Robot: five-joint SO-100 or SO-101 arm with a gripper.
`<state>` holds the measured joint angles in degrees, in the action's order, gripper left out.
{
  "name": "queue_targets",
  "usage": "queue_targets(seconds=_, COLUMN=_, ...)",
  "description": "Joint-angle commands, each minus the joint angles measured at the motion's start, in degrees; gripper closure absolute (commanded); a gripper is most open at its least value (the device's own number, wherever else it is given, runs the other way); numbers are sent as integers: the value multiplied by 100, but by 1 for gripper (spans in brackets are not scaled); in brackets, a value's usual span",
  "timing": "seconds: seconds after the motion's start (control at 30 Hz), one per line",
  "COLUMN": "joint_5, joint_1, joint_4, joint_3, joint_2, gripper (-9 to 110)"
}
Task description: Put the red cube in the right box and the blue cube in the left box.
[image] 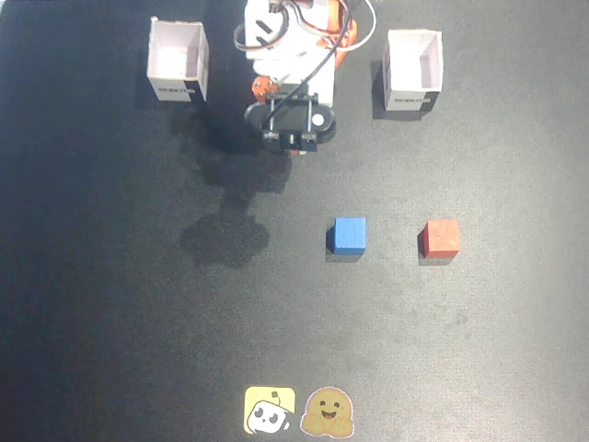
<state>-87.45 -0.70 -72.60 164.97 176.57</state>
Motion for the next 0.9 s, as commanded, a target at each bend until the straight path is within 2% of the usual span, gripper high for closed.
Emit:
queue_targets(seconds=0.0, joint_5=44, joint_1=-26, joint_4=0, joint_3=-35, joint_2=62, gripper=101)
queue_targets(seconds=0.87, joint_5=-26, joint_1=-26, joint_4=18, joint_3=-35, joint_2=62, gripper=101)
